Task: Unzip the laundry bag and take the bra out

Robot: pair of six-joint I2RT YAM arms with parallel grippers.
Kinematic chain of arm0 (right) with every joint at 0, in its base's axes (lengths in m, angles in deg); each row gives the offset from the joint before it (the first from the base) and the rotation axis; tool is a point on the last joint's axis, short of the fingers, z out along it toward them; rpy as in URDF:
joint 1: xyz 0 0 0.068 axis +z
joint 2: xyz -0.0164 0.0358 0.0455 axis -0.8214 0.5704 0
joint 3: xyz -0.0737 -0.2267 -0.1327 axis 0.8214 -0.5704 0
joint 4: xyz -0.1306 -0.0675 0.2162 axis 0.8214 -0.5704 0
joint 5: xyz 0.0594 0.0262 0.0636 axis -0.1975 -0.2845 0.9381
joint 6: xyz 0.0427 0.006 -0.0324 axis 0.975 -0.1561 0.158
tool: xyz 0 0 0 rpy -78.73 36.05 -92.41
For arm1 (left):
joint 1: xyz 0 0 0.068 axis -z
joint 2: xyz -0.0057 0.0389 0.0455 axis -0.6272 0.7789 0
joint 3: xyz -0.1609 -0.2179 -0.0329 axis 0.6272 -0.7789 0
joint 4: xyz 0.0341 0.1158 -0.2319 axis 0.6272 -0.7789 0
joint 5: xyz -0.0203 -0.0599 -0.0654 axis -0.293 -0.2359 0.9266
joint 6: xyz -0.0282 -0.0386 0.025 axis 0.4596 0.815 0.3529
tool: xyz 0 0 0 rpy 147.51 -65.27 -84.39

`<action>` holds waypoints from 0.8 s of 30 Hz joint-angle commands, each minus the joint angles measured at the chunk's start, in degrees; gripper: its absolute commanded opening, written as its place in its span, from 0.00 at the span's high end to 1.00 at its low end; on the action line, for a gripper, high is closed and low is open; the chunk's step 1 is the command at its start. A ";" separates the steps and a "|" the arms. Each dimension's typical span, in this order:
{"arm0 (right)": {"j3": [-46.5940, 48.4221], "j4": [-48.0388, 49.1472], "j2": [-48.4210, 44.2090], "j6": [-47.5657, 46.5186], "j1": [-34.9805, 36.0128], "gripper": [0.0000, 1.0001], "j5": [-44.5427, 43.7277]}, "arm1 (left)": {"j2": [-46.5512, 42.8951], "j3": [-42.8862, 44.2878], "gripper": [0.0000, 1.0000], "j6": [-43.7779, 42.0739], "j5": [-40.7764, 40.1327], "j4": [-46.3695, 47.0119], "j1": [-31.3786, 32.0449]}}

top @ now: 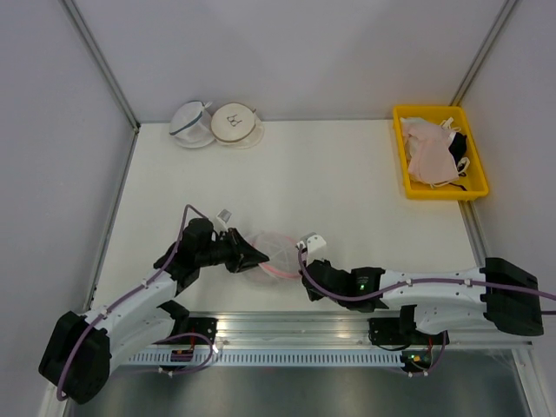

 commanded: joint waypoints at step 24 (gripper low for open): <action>8.52 -11.79 2.46 0.37 -1.28 1.00 -20.18 | 21.63 22.21 0.00 -21.24 5.71 -7.24 -2.84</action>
